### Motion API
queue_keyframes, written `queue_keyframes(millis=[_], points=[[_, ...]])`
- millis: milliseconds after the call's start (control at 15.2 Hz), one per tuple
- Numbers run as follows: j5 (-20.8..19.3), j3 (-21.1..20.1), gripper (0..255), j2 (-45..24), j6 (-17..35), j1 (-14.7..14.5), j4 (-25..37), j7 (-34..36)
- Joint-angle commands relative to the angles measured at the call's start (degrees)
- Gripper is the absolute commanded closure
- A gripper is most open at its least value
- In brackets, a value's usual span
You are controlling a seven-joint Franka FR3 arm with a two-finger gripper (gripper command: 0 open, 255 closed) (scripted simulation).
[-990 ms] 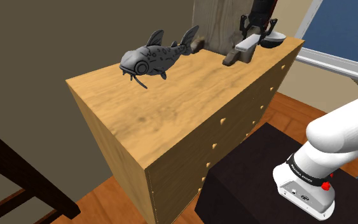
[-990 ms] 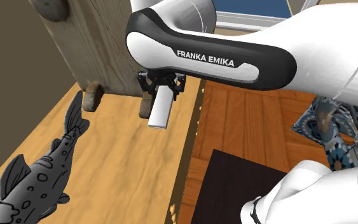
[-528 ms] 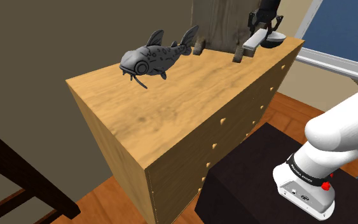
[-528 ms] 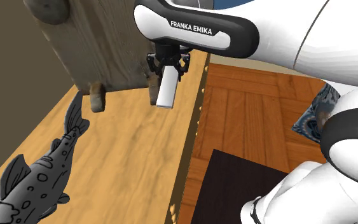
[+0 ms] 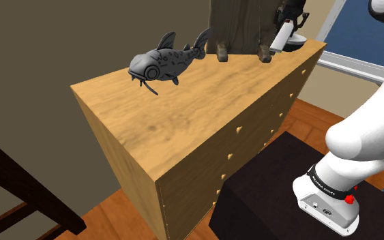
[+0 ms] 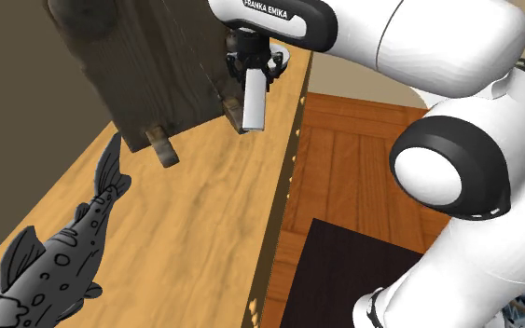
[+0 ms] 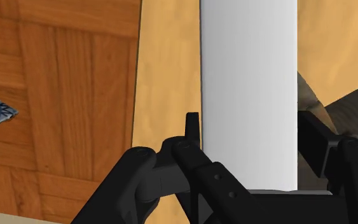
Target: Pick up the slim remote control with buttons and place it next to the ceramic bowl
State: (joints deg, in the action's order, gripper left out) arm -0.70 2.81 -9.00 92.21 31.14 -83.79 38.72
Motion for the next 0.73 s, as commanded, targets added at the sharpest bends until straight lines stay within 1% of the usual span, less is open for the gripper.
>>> queue_keyframes(millis=[0,198,330,660], points=[[0.34,0.73,255,-3.77,-0.9,1.13,5.02,-1.98],[1.05,1.64,255,-10.76,-3.9,3.11,15.03,-4.71],[1.66,2.11,255,-16.46,-6.83,4.63,23.67,-6.41],[1.49,2.06,255,-14.58,-1.84,4.43,16.81,-6.32]])
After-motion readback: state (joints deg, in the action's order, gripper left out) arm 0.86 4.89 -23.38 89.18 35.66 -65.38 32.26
